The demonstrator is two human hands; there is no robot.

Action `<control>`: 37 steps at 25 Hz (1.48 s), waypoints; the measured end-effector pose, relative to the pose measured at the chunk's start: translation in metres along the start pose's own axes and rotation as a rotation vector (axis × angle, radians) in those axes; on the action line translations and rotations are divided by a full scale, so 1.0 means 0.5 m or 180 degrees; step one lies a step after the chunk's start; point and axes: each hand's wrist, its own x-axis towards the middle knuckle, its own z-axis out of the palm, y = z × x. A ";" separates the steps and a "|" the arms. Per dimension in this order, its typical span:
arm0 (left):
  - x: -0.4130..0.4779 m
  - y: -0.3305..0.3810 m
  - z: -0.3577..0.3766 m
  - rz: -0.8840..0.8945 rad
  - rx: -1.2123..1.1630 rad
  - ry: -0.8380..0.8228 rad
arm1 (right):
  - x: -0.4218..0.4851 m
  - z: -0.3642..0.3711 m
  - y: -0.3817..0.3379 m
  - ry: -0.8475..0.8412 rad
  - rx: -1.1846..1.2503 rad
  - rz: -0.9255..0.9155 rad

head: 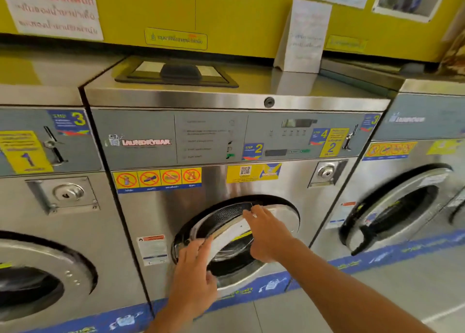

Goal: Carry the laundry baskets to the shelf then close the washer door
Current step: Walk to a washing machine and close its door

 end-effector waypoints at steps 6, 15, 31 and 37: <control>-0.084 0.032 -0.006 0.0594 -0.0758 -0.0467 | -0.128 0.017 0.007 0.0067 0.0307 0.0457; 0.017 0.235 0.005 0.1362 -0.0701 -0.0813 | -0.333 0.068 0.136 0.0445 0.0192 0.0945; 0.075 0.685 0.254 0.1410 0.1627 -0.1920 | -0.468 0.119 0.470 -0.0033 0.0461 0.1448; 0.054 0.746 0.225 0.1112 0.1582 -0.1899 | -0.467 0.095 0.530 -0.0042 0.0675 0.1283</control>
